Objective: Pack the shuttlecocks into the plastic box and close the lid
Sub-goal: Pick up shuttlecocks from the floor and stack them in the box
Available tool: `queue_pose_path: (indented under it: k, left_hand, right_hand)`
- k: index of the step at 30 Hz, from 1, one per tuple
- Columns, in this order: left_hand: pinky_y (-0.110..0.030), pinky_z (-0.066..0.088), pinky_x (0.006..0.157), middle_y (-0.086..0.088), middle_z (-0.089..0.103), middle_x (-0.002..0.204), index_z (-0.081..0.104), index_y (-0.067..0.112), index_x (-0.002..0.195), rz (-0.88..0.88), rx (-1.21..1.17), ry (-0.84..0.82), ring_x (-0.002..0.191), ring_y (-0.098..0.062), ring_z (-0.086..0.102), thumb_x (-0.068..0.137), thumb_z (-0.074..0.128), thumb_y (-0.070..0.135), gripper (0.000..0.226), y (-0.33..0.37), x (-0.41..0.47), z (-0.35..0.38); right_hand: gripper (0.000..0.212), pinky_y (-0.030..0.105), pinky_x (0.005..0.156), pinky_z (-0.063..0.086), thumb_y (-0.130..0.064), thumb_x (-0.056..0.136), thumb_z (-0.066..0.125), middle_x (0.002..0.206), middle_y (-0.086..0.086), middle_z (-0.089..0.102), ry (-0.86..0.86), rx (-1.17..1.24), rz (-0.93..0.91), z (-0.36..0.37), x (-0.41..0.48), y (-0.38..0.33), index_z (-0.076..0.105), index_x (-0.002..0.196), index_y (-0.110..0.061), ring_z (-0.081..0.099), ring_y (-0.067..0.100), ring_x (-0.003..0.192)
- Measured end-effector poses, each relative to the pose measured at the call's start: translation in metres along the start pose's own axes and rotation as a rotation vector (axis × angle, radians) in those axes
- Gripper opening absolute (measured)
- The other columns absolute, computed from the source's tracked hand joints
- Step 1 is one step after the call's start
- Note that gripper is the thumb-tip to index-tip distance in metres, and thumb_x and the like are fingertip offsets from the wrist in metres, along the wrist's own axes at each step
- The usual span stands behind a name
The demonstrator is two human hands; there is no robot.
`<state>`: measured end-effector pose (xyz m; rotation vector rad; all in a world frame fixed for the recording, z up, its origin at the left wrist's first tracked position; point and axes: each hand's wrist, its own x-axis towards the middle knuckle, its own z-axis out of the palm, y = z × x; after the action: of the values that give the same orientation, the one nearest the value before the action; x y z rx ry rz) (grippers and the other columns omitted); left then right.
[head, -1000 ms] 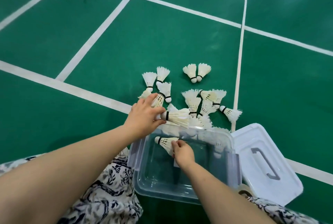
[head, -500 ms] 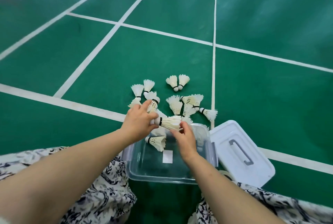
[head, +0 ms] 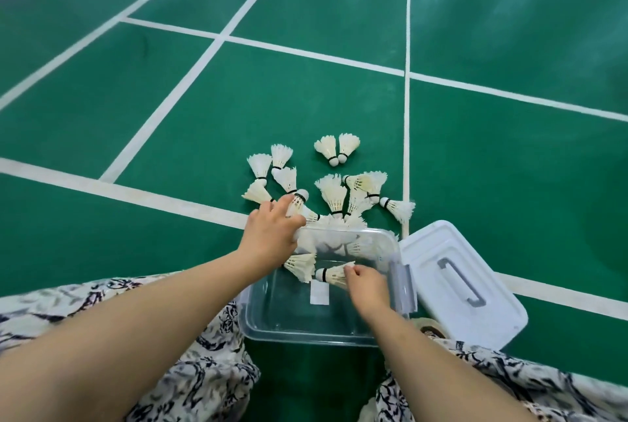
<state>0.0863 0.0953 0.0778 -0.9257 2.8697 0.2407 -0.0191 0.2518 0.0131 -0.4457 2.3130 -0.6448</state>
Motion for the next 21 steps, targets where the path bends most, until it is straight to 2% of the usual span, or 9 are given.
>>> queue_pose_path:
  k: [4, 6, 8, 10, 12, 13, 15, 18, 21]
  left_hand:
    - [-0.040, 0.039, 0.092, -0.005, 0.018, 0.156, 0.053, 0.027, 0.122, 0.052, 0.002, -0.034, 0.122, -0.034, 0.037, 0.089, 0.046, 0.023, 0.034, 0.005, 0.002, 0.005]
    - [-0.040, 0.038, 0.093, -0.004, 0.016, 0.156, 0.052, 0.027, 0.123, 0.055, -0.002, -0.040, 0.123, -0.034, 0.035, 0.089, 0.045, 0.023, 0.035, 0.004, 0.004, 0.006]
    - [-0.039, 0.038, 0.091, -0.004, 0.016, 0.156, 0.052, 0.028, 0.123, 0.045, -0.017, -0.029, 0.122, -0.033, 0.036, 0.088, 0.046, 0.023, 0.036, 0.001, 0.006, 0.006]
    - [-0.037, 0.038, 0.090, -0.003, 0.018, 0.155, 0.052, 0.030, 0.124, 0.037, -0.043, -0.010, 0.118, -0.032, 0.038, 0.087, 0.046, 0.022, 0.039, -0.002, 0.010, 0.004]
    - [-0.037, 0.039, 0.090, -0.003, 0.019, 0.155, 0.051, 0.031, 0.125, 0.048, -0.072, -0.008, 0.118, -0.032, 0.038, 0.087, 0.047, 0.022, 0.040, -0.005, 0.013, 0.002]
    - [-0.038, 0.039, 0.091, -0.003, 0.019, 0.155, 0.051, 0.031, 0.126, 0.060, -0.080, -0.012, 0.119, -0.032, 0.038, 0.086, 0.047, 0.022, 0.041, -0.006, 0.014, 0.002]
    - [-0.038, 0.039, 0.093, -0.002, 0.018, 0.155, 0.050, 0.031, 0.127, 0.077, -0.080, -0.019, 0.120, -0.031, 0.038, 0.086, 0.047, 0.022, 0.042, -0.010, 0.015, 0.001]
    - [-0.037, 0.040, 0.091, -0.003, 0.018, 0.155, 0.050, 0.031, 0.126, 0.094, -0.052, -0.025, 0.119, -0.031, 0.038, 0.086, 0.046, 0.022, 0.041, -0.011, 0.017, 0.002]
    - [-0.038, 0.040, 0.093, -0.004, 0.017, 0.155, 0.050, 0.030, 0.126, 0.117, -0.017, -0.029, 0.119, -0.031, 0.039, 0.086, 0.046, 0.022, 0.041, -0.009, 0.016, 0.002]
  right_hand:
    - [0.035, 0.025, 0.055, 0.037, -0.028, 0.096, 0.043, 0.076, 0.008, 0.064, -0.094, 0.021, 0.020, 0.015, 0.014, -0.006, 0.064, 0.074, -0.012, 0.060, 0.019, 0.064]
    - [0.037, 0.027, 0.061, 0.042, -0.022, 0.094, 0.045, 0.077, 0.010, 0.066, -0.148, 0.035, 0.042, 0.029, 0.023, -0.010, 0.057, 0.061, -0.012, 0.067, 0.025, 0.073]
    - [0.039, 0.031, 0.076, 0.049, -0.019, 0.092, 0.045, 0.088, 0.017, 0.071, -0.181, 0.027, 0.060, 0.043, 0.032, -0.018, 0.052, 0.054, -0.016, 0.067, 0.033, 0.090]
    - [0.033, 0.030, 0.082, 0.048, -0.020, 0.093, 0.044, 0.102, 0.019, 0.070, -0.201, 0.004, 0.062, 0.051, 0.037, -0.027, 0.062, 0.066, -0.014, 0.063, 0.029, 0.088]
    - [0.029, 0.026, 0.076, 0.043, -0.021, 0.094, 0.043, 0.108, 0.018, 0.069, -0.208, 0.012, 0.079, 0.056, 0.042, -0.030, 0.069, 0.090, -0.008, 0.054, 0.022, 0.082]
    - [0.028, 0.025, 0.074, 0.041, -0.019, 0.094, 0.043, 0.108, 0.018, 0.069, -0.217, 0.010, 0.087, 0.058, 0.044, -0.029, 0.069, 0.088, -0.009, 0.054, 0.022, 0.082]
    - [0.030, 0.031, 0.078, 0.046, -0.016, 0.093, 0.043, 0.106, 0.021, 0.069, -0.225, 0.029, 0.115, 0.063, 0.049, -0.026, 0.063, 0.070, -0.015, 0.063, 0.031, 0.090]
    - [0.030, 0.043, 0.088, 0.053, -0.022, 0.092, 0.043, 0.102, 0.022, 0.071, -0.229, 0.058, 0.123, 0.067, 0.055, -0.023, 0.069, 0.084, -0.009, 0.065, 0.038, 0.099]
    - [0.035, 0.044, 0.084, 0.054, -0.036, 0.092, 0.044, 0.095, 0.016, 0.072, -0.175, 0.031, 0.071, 0.054, 0.047, -0.028, 0.069, 0.083, -0.014, 0.067, 0.035, 0.092]
